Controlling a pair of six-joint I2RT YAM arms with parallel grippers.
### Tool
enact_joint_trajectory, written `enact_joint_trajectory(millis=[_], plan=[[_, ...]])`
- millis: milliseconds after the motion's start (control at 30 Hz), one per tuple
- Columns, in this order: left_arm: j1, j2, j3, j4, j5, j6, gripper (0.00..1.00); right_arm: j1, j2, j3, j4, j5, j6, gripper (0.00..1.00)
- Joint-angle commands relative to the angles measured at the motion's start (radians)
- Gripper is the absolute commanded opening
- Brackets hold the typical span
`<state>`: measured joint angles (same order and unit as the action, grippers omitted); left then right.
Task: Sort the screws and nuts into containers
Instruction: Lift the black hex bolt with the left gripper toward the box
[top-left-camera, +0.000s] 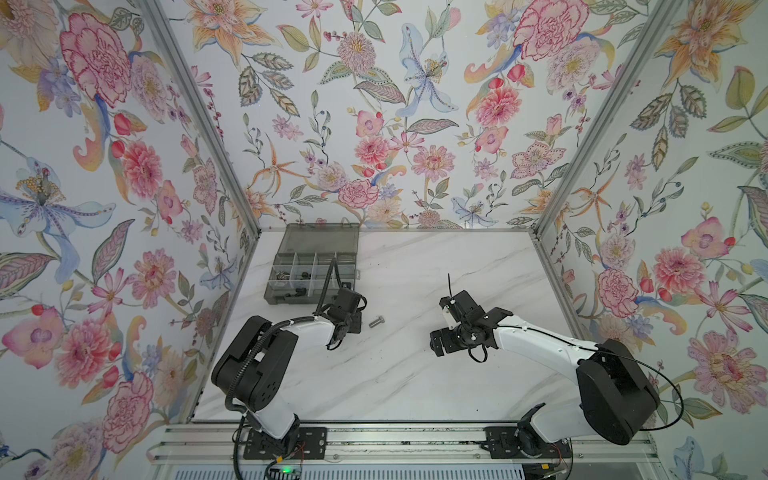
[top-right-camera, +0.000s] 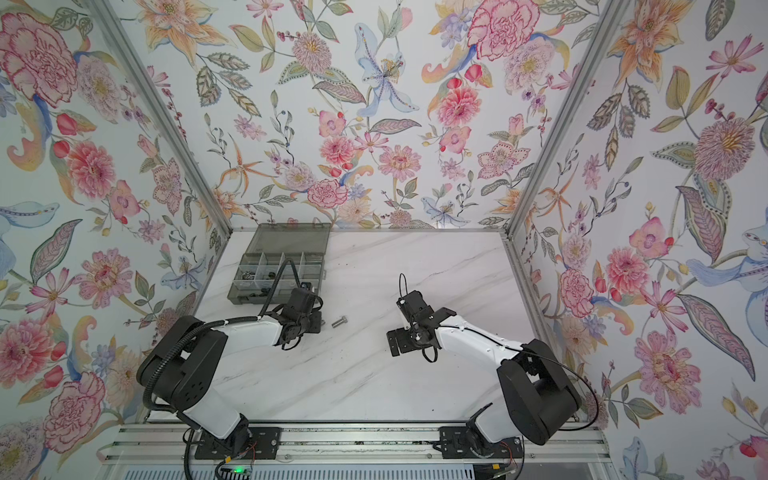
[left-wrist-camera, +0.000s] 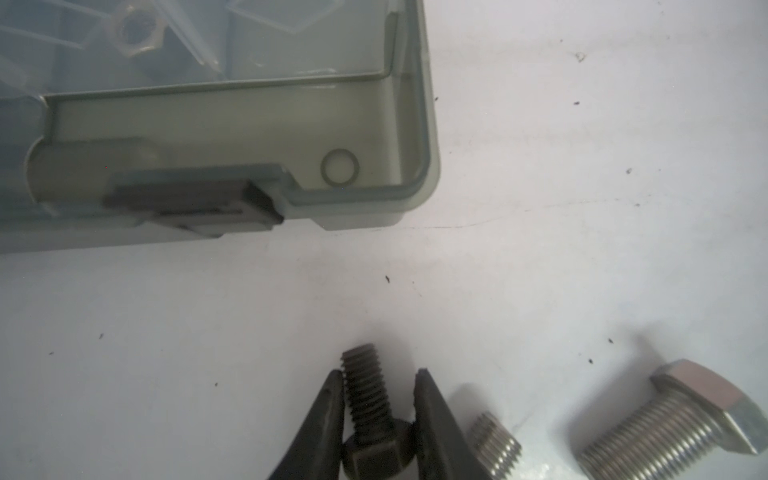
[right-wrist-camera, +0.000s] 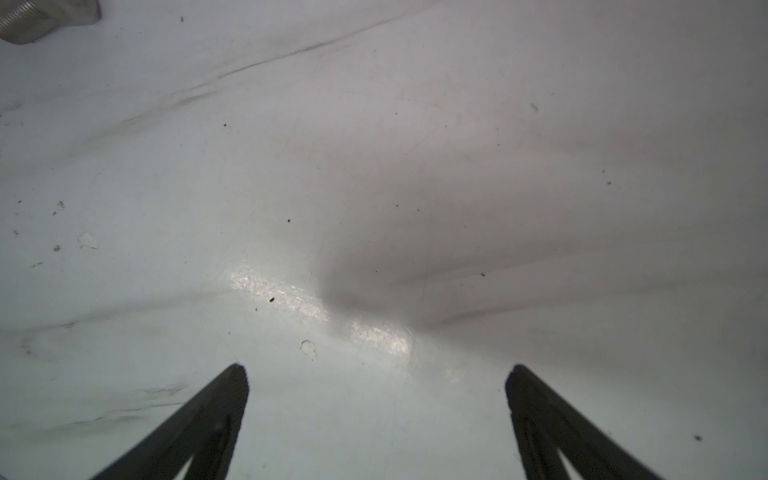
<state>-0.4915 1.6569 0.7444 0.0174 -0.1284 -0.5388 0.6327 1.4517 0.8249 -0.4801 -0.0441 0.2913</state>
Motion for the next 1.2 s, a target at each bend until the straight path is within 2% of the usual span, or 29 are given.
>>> enact_joint_trajectory(millis=[0, 133, 267, 433, 567, 733, 1167], plan=[[-0.004, 0.012, 0.034, -0.045, -0.022, 0.018, 0.30, -0.002, 0.006, -0.001, -0.019, 0.007, -0.016, 0.99], [0.008, 0.035, 0.066, -0.065, -0.002, 0.017, 0.30, -0.002, 0.007, -0.002, -0.019, 0.009, -0.014, 0.99], [0.018, 0.063, 0.103, -0.104, 0.022, 0.009, 0.23, -0.002, 0.008, -0.004, -0.022, 0.009, -0.014, 0.99], [0.019, 0.065, 0.109, -0.136, 0.027, 0.002, 0.21, -0.004, 0.004, -0.008, -0.019, 0.013, -0.014, 0.99], [0.022, 0.045, 0.097, -0.145, 0.023, 0.002, 0.13, -0.005, 0.005, -0.008, -0.019, 0.013, -0.017, 0.99], [0.049, -0.016, 0.084, -0.152, 0.011, 0.003, 0.00, -0.005, 0.004, -0.010, -0.020, 0.011, -0.017, 0.99], [0.233, -0.256, 0.124, -0.247, 0.046, 0.077, 0.00, -0.004, 0.012, -0.003, -0.018, 0.006, -0.014, 0.99]])
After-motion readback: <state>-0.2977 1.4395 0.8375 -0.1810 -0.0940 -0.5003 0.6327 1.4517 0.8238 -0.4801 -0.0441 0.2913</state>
